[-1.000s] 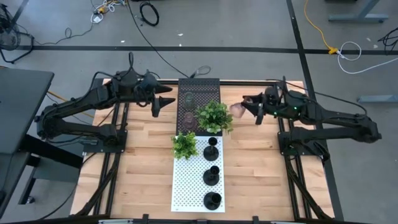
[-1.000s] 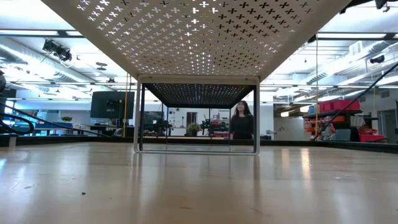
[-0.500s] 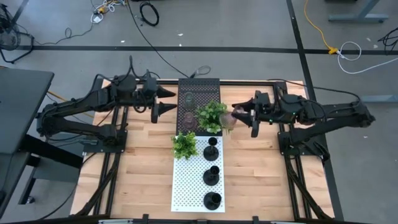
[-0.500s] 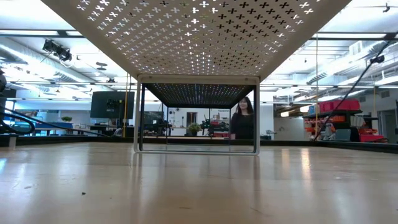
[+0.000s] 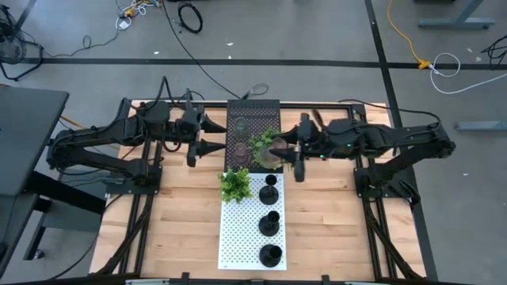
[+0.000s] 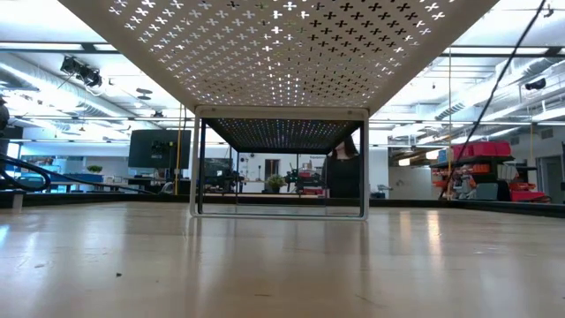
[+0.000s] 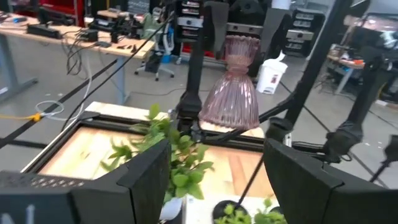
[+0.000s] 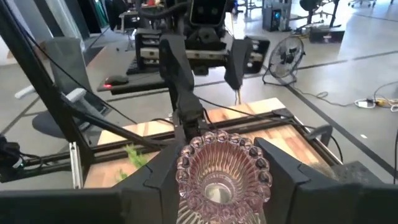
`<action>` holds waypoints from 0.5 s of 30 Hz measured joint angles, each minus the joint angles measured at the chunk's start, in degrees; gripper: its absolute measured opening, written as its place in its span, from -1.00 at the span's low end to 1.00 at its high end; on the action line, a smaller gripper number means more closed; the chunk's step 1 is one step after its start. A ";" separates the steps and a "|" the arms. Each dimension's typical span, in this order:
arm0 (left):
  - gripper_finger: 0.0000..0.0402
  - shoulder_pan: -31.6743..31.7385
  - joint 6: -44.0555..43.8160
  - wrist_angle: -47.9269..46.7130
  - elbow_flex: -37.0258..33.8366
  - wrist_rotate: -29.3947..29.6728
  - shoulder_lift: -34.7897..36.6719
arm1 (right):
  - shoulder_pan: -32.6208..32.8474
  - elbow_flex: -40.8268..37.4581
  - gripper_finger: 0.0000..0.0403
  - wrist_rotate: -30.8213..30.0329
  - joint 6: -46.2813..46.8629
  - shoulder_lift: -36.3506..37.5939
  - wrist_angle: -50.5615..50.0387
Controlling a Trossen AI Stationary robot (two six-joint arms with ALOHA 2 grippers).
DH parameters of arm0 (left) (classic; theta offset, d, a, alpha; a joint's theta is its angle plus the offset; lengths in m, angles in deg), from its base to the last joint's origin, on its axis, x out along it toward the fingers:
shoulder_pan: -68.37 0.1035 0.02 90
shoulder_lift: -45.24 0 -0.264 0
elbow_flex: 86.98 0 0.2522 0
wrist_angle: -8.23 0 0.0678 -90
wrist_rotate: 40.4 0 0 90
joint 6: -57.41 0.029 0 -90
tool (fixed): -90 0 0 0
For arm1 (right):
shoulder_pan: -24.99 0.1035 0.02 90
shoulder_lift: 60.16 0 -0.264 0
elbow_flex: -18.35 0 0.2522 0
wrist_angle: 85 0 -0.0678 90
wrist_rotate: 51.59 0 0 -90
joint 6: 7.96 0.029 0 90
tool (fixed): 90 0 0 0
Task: Pick & Place candle stick holders
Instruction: Put the pink glass candle holder on the shelf
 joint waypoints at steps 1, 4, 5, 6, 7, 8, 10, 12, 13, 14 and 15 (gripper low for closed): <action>0.28 -0.53 0.00 0.41 0.00 0.00 0.00 | 0.02 1.86 -0.23 0.13 -0.41 -1.32 -0.71; 0.28 -2.57 0.00 1.88 0.00 0.00 0.00 | 0.07 7.04 -0.23 0.48 -1.21 -4.88 -3.30; 0.28 -3.30 0.06 2.34 0.00 0.00 0.00 | 0.07 8.51 -0.23 0.63 -1.29 -5.97 -3.59; 0.28 -4.05 0.13 2.65 0.00 0.00 0.00 | 0.07 9.85 -0.23 1.17 -1.34 -6.99 -3.82; 0.28 -4.80 0.15 2.91 0.00 0.00 0.00 | 0.06 11.16 -0.23 2.24 -1.61 -7.93 -3.86; 0.28 -5.55 0.15 3.10 0.00 0.00 0.00 | 0.04 12.42 -0.23 3.15 -2.01 -8.83 -3.96; 0.28 -6.78 0.27 3.98 0.00 0.01 -0.08 | 0.04 14.60 -0.23 3.44 -2.19 -10.36 -4.68; 0.28 -7.96 0.88 5.65 0.02 0.36 -0.91 | 0.02 16.12 -0.23 3.27 -2.34 -11.51 -5.02; 0.28 -8.46 1.39 5.88 0.01 0.85 -1.26 | -0.03 16.43 -0.23 2.99 -2.35 -12.00 -5.03; 0.28 -8.89 1.93 6.16 -0.01 1.60 -1.64 | -0.09 16.66 -0.23 3.00 -2.35 -12.52 -5.01; 0.28 -9.24 2.72 7.10 -0.02 2.46 -2.14 | -0.09 16.70 -0.23 3.04 -2.35 -12.98 -4.96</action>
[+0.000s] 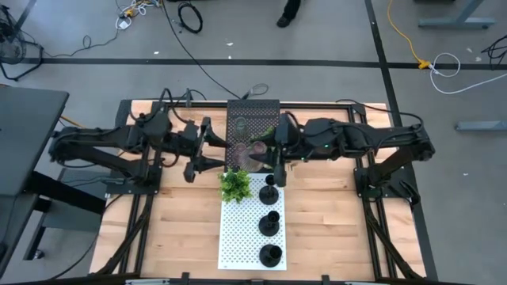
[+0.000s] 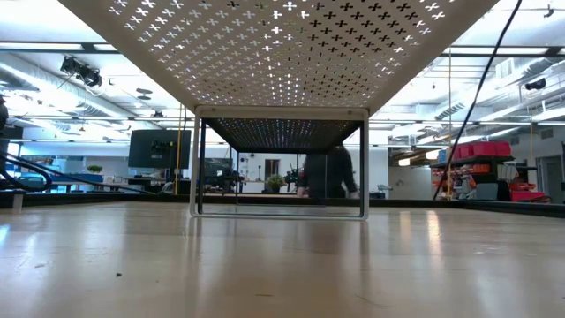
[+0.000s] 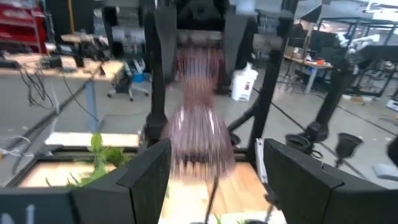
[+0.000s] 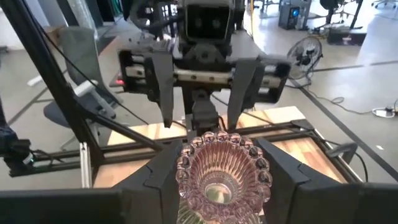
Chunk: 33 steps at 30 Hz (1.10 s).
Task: Pick & Place candle stick holders
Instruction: Put the pink glass candle holder on the shelf
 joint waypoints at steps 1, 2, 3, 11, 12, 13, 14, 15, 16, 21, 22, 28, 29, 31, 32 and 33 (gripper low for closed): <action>0.28 -0.27 0.48 0.93 0.02 0.83 -0.61 | -0.02 0.00 -0.23 -0.04 0.00 -0.36 -0.10; 0.28 -0.44 0.70 1.37 0.04 1.33 -1.22 | -0.05 0.00 -0.23 -0.04 0.00 -0.66 -0.23; 0.28 -0.53 0.87 1.41 0.02 1.54 -1.84 | -0.17 0.00 -0.23 -0.05 0.01 -0.88 -0.25; 0.28 -0.40 1.07 5.29 0.02 1.69 -6.85 | -0.66 0.00 -0.23 1.25 0.39 -1.81 0.19; 0.28 -0.40 1.07 5.76 0.02 1.69 -7.17 | -0.66 0.00 -0.23 1.27 0.39 -1.90 -0.19; 0.28 -0.40 1.07 6.40 0.02 1.67 -7.43 | -0.66 -0.02 -0.23 1.30 0.39 -2.01 -0.51; 0.28 -0.40 1.09 7.51 0.02 1.67 -7.69 | -0.66 -0.02 -0.23 1.27 0.39 -2.30 -0.35; 0.28 -0.40 1.07 7.93 0.02 1.67 -7.73 | -0.66 -0.02 -0.23 1.29 0.39 -2.52 0.13; 0.28 -0.42 1.07 8.38 0.02 1.67 -7.73 | -0.66 -0.02 -0.23 1.35 0.39 -2.63 0.18; 0.28 -0.44 1.00 9.94 -0.02 1.40 -8.56 | -0.81 -0.05 -0.23 1.38 0.26 -3.41 0.51; 0.28 -0.44 0.80 10.35 -0.02 1.16 -8.92 | -0.82 -0.07 -0.23 1.40 -0.01 -3.42 0.88; 0.28 -0.44 0.42 11.53 0.04 1.04 -11.41 | -1.14 -0.07 -0.23 1.44 -0.25 -3.40 1.72; 0.28 -0.44 0.39 12.13 0.04 1.01 -11.85 | -1.14 -0.07 -0.23 1.45 -0.25 -3.40 1.63; 0.28 -0.44 0.40 13.89 0.04 1.01 -12.64 | -1.14 -0.03 -0.23 1.40 -0.26 -3.71 1.68; 0.28 -0.44 0.44 14.06 0.04 1.01 -12.79 | -1.14 0.00 -0.23 1.28 -0.26 -3.96 1.82; 0.28 -0.44 0.45 14.00 0.02 1.01 -12.81 | -1.14 -0.02 -0.23 1.34 -0.26 -4.17 1.47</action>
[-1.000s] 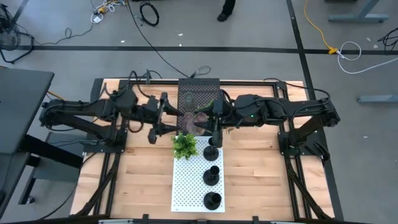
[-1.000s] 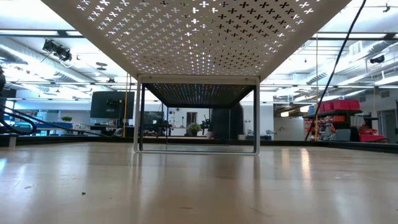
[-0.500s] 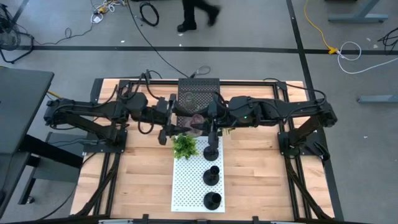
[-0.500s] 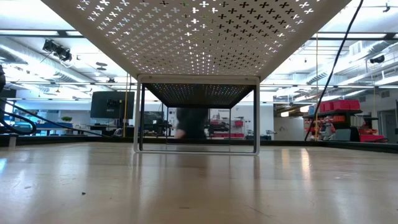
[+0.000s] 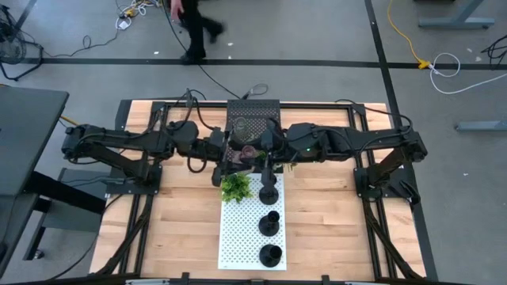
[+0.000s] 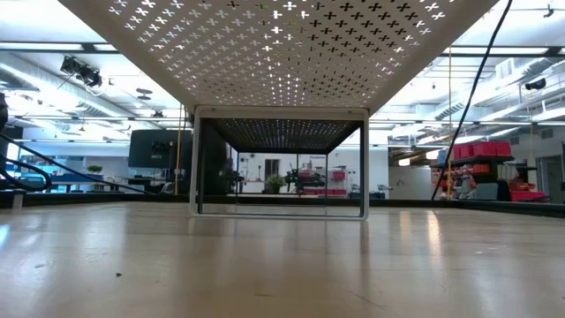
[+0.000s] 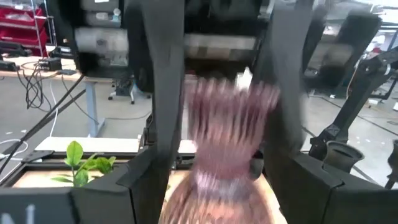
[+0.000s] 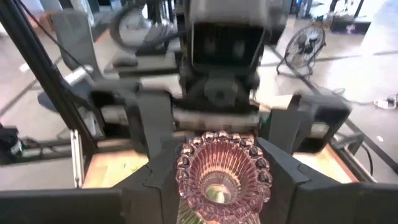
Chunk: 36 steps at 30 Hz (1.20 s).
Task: Pick & Place candle stick holders
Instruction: Put the pink glass candle holder on the shelf
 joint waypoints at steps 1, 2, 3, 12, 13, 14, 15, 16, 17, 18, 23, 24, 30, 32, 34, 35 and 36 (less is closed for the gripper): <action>0.27 0.02 0.00 0.15 0.00 -0.01 0.03 | 0.00 -0.08 -0.23 0.13 0.00 -0.11 -0.53; 0.25 0.04 0.05 -0.02 0.00 -0.02 0.08 | 0.00 -0.11 -0.23 0.11 0.00 -0.19 -0.53; 0.22 0.04 0.05 0.01 0.00 -0.06 0.09 | 0.00 -0.11 -0.23 0.11 -0.02 -0.22 -0.35; -0.19 0.09 0.36 -0.67 0.11 -1.26 0.26 | 0.00 -0.09 -0.23 -0.07 -0.37 -0.27 0.38; -0.19 0.11 0.37 -0.75 0.11 -1.50 0.26 | 0.00 -0.09 -0.23 -0.05 -0.37 -0.29 0.44; -0.19 0.11 0.36 -0.73 0.11 -1.54 0.27 | 0.00 -0.09 -0.23 -0.03 -0.40 -0.28 0.64; -0.19 0.11 0.39 -0.76 0.11 -1.53 0.28 | 0.00 -0.09 -0.23 0.00 -0.46 -0.29 0.70; -0.19 0.11 0.55 -0.84 0.11 -1.54 0.28 | 0.00 -0.09 -0.23 -0.02 -0.63 -0.31 0.70; -0.19 0.11 0.63 -0.89 0.11 -1.62 0.28 | 0.00 -0.09 -0.23 -0.09 -0.66 -0.31 0.70; -0.20 0.11 0.66 -0.93 0.11 -1.62 0.28 | 0.00 -0.09 -0.22 -0.09 -0.73 -0.31 0.72; -0.40 0.09 0.87 -2.90 -0.08 -2.32 0.21 | 0.00 -0.08 0.03 0.10 -1.49 -0.28 1.29; -0.40 0.09 0.85 -3.23 -0.13 -2.27 -0.08 | 0.00 0.02 0.07 0.07 -1.81 -0.17 1.66; -0.40 0.26 1.50 -3.79 -0.11 1.57 0.73 | 0.00 0.00 0.11 -2.03 -2.98 1.04 0.41; -0.40 0.88 1.84 -3.84 -0.11 2.54 0.75 | 0.08 0.00 0.06 -3.25 -3.41 2.16 -0.55; -0.40 2.06 1.90 -4.88 -0.13 2.68 1.77 | 0.25 0.00 0.01 -3.57 -3.59 3.60 -2.54; -0.40 2.77 1.90 -4.43 -0.12 2.68 2.33 | 0.33 0.00 -0.01 -3.51 -3.46 4.31 -3.96; -0.40 3.58 1.91 -3.62 0.00 2.84 2.88 | 0.47 0.00 -0.04 -3.48 -2.95 4.98 -5.48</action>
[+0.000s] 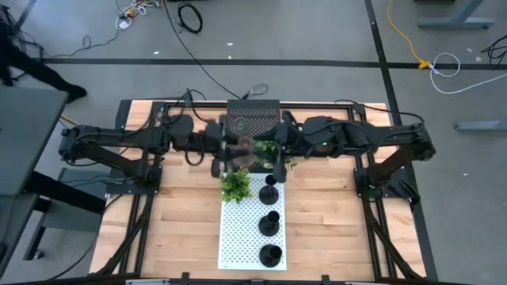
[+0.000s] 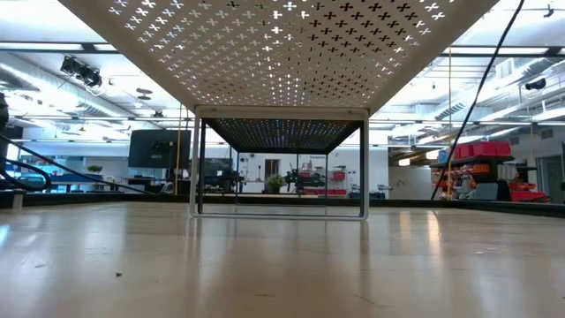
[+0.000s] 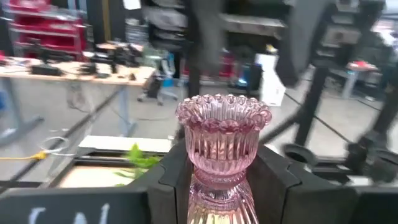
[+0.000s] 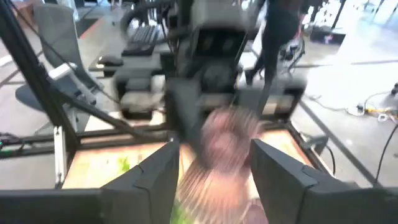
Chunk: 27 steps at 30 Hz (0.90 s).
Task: Pick & Place candle stick holders
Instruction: Put the pink glass candle holder on the shelf
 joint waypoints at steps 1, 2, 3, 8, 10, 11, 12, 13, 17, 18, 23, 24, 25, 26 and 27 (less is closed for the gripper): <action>-0.40 0.80 0.06 -0.57 0.06 0.32 0.81 | 0.22 0.00 -0.06 0.02 0.32 0.72 -1.58; -0.40 1.68 0.08 -1.61 0.04 0.37 1.49 | 0.51 0.00 -0.09 0.04 0.46 1.39 -3.42; -0.40 2.63 0.08 -2.03 0.04 0.38 2.01 | 0.81 0.00 -0.11 -0.03 0.51 2.12 -5.13; -0.40 7.60 0.65 -5.71 -0.01 1.96 5.01 | 2.52 0.00 -0.21 -0.02 3.56 5.46 -14.74; -0.40 9.74 0.92 -6.84 0.04 3.92 5.55 | 3.11 0.00 -0.24 -0.46 4.96 6.48 -18.15; -0.40 10.94 0.94 -7.84 0.00 4.40 5.67 | 3.50 0.00 -0.26 -1.23 5.60 6.87 -20.07; -0.40 12.03 1.01 -7.82 -0.03 4.57 5.65 | 3.87 0.00 -0.27 -2.27 6.31 7.34 -21.68; -0.40 13.12 1.02 -7.89 -0.03 4.95 5.65 | 4.36 0.00 -0.29 -3.40 6.96 7.75 -23.48; -0.40 17.71 1.04 -7.66 -0.01 6.20 4.32 | 6.25 0.00 -0.34 -8.04 9.32 8.77 -29.29; -0.40 18.91 1.00 -7.49 -0.02 6.29 3.69 | 6.70 0.00 -0.35 -9.00 9.84 8.92 -30.48; -0.40 23.84 -0.25 -7.22 0.00 6.29 -0.01 | 9.28 -0.02 -0.40 -12.35 12.74 9.80 -37.52; -0.40 24.52 -0.27 -6.87 0.00 6.26 -1.00 | 9.83 -0.02 -0.41 -12.82 13.45 9.80 -39.21; -0.40 25.25 -0.28 -6.20 0.00 5.95 -2.00 | 10.38 -0.02 -0.41 -13.36 14.23 9.81 -40.77; -0.40 26.09 -0.30 -5.86 0.00 5.66 -2.83 | 10.89 -0.03 -0.42 -13.83 14.90 9.85 -42.24; -0.40 26.93 -0.30 -5.36 0.00 5.26 -3.66 | 11.47 -0.04 -0.42 -14.24 15.83 9.89 -43.84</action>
